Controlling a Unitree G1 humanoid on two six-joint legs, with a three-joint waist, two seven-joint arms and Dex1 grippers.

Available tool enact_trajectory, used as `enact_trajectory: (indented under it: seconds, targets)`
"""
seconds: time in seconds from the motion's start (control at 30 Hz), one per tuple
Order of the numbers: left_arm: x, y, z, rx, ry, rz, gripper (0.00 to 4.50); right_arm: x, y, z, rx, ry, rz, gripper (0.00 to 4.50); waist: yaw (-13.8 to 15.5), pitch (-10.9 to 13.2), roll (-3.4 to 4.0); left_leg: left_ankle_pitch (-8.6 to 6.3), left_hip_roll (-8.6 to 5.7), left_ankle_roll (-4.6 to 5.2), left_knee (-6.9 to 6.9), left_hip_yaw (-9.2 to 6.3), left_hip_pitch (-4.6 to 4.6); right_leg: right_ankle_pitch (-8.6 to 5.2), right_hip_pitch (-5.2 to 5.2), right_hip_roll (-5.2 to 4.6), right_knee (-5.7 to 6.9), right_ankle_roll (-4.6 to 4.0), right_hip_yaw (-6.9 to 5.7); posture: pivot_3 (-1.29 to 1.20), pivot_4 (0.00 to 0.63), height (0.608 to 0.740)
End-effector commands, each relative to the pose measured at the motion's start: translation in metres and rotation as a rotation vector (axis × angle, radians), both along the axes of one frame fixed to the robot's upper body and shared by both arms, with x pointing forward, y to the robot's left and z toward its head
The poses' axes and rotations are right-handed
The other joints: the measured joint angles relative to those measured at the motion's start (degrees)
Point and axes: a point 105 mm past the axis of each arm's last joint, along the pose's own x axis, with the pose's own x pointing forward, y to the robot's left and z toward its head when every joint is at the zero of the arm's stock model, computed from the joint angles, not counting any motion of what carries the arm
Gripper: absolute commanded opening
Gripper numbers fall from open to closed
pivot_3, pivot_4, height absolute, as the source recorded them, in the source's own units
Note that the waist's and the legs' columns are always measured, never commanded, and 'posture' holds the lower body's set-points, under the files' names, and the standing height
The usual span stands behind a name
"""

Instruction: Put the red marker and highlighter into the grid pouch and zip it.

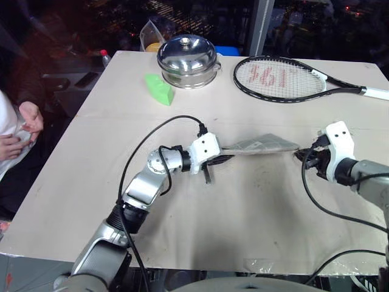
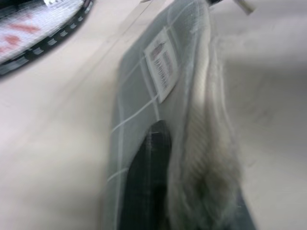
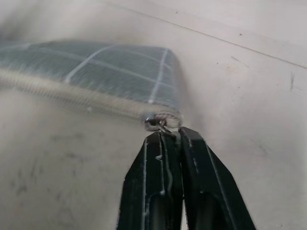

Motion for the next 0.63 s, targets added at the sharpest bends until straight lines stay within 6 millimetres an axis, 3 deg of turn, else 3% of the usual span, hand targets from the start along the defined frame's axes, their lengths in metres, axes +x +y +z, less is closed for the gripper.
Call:
enact_trajectory:
  seconds: [0.03, 0.1, 0.2, 0.23, 0.43, 0.63]
  targets:
    - [0.003, 0.019, 0.009, -0.036, -0.053, -0.001, 2.22, -0.018, 0.006, 0.007, -0.049, -0.100, 0.126, 1.80, 0.1, 0.0, -0.01, 0.00, 0.00, 0.00, 0.00, 0.04, -0.01, 0.00, -0.02, -0.03, -0.02, 0.01, 0.04, 0.00, 0.150, 0.740]
    - [0.000, 0.028, 0.011, -0.084, -0.013, 0.009, 3.21, -0.029, 0.003, 0.000, -0.047, -0.096, 0.155, 2.79, 0.1, 0.0, -0.06, 0.01, 0.02, -0.02, 0.01, -0.02, -0.04, -0.01, 0.00, -0.04, -0.06, 0.02, -0.03, 0.00, 0.150, 0.740]
    - [-0.023, 0.053, 0.019, -0.290, 0.257, 0.055, 4.50, -0.056, -0.008, -0.002, -0.048, -0.141, 0.222, 4.19, 0.0, 0.0, -0.05, 0.09, 0.01, -0.15, 0.01, -0.01, -0.07, -0.03, -0.01, -0.10, -0.07, 0.07, -0.02, 0.00, 0.150, 0.740]
    - [-0.035, 0.060, 0.023, -0.344, 0.326, 0.052, 4.50, -0.065, -0.014, -0.001, -0.057, -0.162, 0.240, 4.45, -0.1, 0.0, -0.04, 0.09, 0.02, -0.16, 0.01, -0.02, -0.06, -0.04, 0.00, -0.13, -0.07, 0.09, -0.01, 0.00, 0.150, 0.740]
    - [-0.091, 0.094, 0.017, -0.340, 0.478, 0.143, 4.50, -0.106, -0.060, 0.006, -0.145, -0.246, 0.243, 4.45, 0.0, 0.0, 0.00, 0.03, 0.05, -0.16, 0.01, -0.02, 0.11, -0.29, 0.11, -0.45, -0.09, 0.42, 0.05, 0.00, 0.150, 0.740]
    - [-0.112, 0.110, 0.011, -0.291, 0.493, 0.199, 4.50, -0.122, -0.079, 0.008, -0.181, -0.219, 0.261, 4.45, 0.2, 0.0, 0.11, -0.15, 0.03, -0.36, 0.03, -0.09, 0.17, -0.38, 0.09, -0.58, -0.08, 0.14, 0.00, 0.00, 0.150, 0.740]
